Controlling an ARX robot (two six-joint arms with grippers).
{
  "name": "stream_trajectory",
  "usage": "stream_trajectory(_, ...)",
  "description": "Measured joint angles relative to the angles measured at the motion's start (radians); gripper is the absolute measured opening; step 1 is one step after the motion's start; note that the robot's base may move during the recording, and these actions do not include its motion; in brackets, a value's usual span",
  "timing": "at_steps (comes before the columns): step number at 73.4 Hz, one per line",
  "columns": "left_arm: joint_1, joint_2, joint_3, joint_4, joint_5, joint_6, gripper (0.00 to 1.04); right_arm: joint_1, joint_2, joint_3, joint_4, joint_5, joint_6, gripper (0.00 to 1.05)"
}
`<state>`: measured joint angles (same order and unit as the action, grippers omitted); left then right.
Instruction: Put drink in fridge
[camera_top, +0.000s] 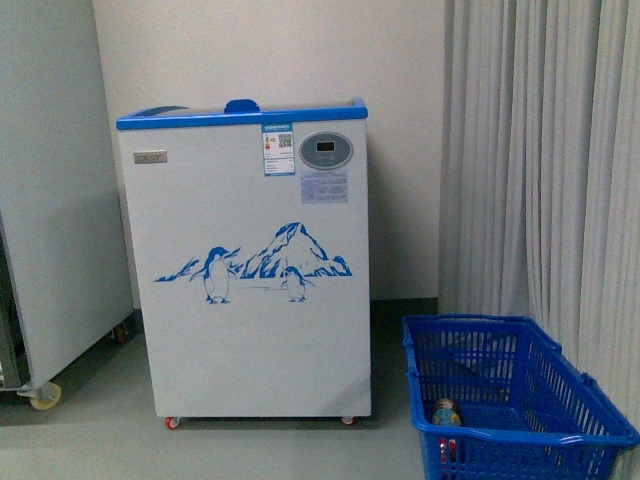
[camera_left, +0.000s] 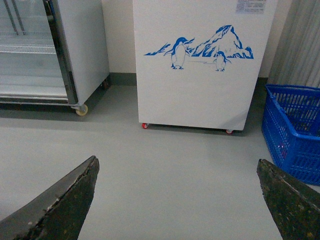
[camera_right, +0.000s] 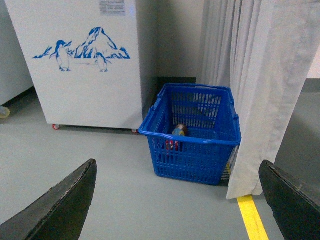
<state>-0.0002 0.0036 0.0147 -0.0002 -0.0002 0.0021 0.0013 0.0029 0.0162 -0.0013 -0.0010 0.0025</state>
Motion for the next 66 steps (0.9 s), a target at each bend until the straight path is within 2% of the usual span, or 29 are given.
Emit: stream_trajectory(66,0.000,0.000,0.000,0.000,0.000,0.000,0.97,0.000,0.000,0.000,0.000,0.000,0.000,0.97)
